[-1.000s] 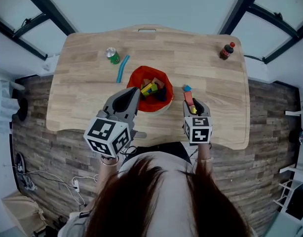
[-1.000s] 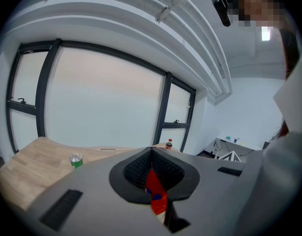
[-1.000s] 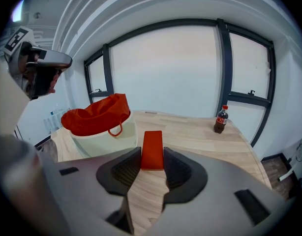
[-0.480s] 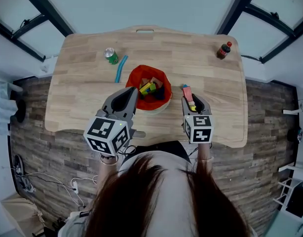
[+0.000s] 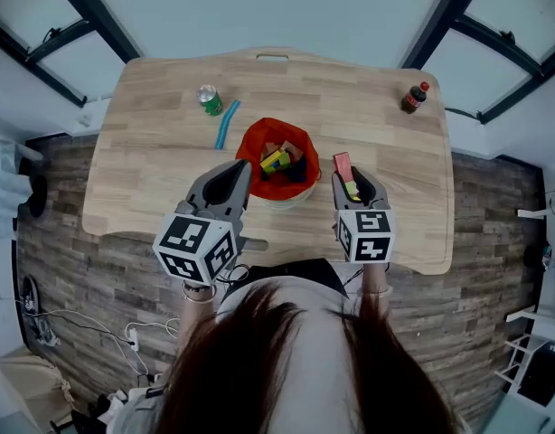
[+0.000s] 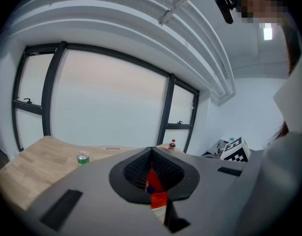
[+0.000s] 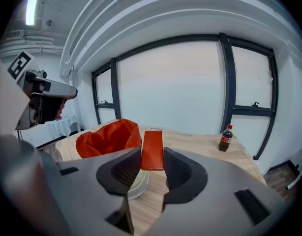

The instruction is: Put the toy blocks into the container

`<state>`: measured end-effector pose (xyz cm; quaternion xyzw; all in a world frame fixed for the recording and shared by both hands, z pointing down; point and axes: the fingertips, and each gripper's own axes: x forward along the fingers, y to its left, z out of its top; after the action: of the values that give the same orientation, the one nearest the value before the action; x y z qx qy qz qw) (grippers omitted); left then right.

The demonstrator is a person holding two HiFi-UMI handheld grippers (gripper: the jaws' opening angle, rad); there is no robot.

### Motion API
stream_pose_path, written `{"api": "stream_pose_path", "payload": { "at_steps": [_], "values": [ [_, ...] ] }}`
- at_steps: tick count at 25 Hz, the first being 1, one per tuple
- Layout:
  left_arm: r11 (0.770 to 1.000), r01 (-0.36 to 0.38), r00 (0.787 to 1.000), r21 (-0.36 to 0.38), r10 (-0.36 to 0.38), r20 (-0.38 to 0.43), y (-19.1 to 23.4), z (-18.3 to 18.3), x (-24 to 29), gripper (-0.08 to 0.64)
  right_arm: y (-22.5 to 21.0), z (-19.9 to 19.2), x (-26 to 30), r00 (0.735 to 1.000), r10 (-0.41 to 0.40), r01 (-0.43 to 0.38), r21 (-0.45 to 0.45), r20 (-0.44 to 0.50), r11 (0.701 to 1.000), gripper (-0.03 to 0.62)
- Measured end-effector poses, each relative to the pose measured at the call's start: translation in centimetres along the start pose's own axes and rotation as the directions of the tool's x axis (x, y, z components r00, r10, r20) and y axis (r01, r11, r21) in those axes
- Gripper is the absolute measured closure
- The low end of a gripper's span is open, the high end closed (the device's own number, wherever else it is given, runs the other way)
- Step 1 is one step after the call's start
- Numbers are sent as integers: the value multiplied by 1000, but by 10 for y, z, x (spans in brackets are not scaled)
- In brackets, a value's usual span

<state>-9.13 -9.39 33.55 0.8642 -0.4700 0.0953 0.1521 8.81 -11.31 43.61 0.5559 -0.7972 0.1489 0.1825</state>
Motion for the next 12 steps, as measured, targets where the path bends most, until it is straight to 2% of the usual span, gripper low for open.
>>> {"api": "stream_pose_path", "payload": {
  "at_steps": [12],
  "values": [
    [998, -56, 998, -20, 57, 9, 13, -5, -17, 551, 32, 29, 3, 995, 87, -84, -46, 58, 995, 448]
  ]
}}
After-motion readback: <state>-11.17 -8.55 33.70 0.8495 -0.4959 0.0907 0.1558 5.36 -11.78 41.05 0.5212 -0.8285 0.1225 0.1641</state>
